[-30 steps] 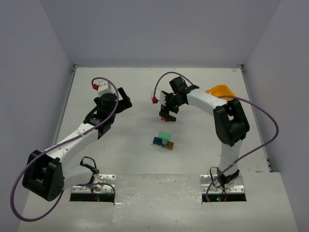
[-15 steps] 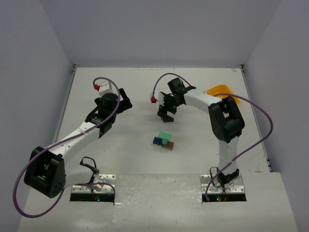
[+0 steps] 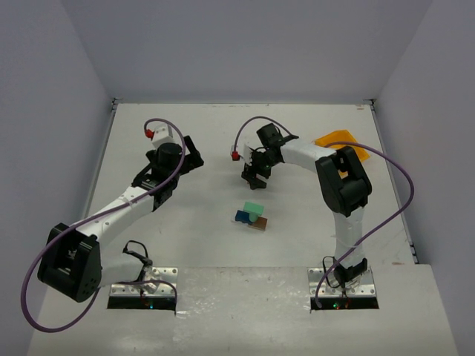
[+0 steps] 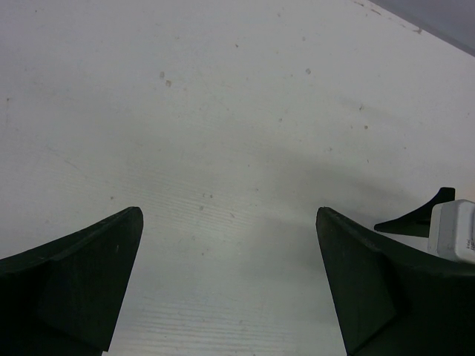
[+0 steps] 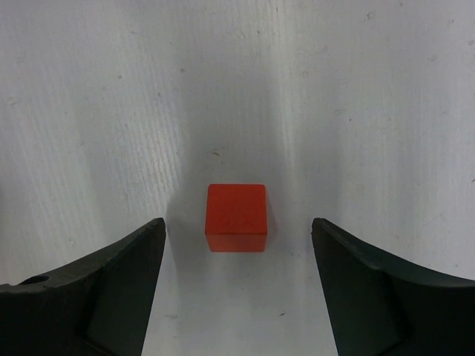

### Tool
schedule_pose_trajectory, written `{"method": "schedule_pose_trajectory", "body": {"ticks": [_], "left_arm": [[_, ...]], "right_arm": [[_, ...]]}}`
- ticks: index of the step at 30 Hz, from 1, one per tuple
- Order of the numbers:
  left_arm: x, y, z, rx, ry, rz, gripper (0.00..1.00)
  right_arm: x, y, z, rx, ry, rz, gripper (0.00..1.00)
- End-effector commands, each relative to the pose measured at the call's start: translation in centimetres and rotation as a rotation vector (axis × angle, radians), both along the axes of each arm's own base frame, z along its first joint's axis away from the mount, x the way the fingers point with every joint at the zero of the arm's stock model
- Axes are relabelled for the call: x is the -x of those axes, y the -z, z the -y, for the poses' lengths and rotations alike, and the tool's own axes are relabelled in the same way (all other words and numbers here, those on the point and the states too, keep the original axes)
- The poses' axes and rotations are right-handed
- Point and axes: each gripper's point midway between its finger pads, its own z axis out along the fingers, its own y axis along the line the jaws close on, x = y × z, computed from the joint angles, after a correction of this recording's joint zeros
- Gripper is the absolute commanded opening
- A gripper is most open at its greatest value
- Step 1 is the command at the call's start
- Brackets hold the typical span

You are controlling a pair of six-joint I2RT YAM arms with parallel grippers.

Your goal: Build the wood block tower

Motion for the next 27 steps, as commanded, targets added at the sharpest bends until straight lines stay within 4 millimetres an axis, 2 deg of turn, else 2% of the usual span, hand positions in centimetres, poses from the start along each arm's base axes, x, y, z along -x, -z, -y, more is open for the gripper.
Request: {"method": "schedule_pose_trajectory", "body": {"ticks": [1, 11, 18, 27], "left_arm": [[-1.29, -2.26, 0.18, 0.023, -0.004, 0.063, 1.00], [-1.39, -2.18, 0.27, 0.024, 0.000, 0.058, 1.00], [-1.44, -2.26, 0.33, 0.026, 0.002, 0.061, 1.00], [-1.46, -2.11, 0.41, 0.026, 0.008, 0.057, 1.00]], "right_arm": [[-0.43, 0.11, -0.37, -0.020, 0.003, 0.009, 0.74], [0.22, 0.43, -0.29, -0.022, 0.004, -0.012, 0.71], [0.39, 0.53, -0.42, -0.032, 0.008, -0.015, 0.60], [0.12, 0.63, -0.59, -0.039, 0.020, -0.019, 0.52]]}}
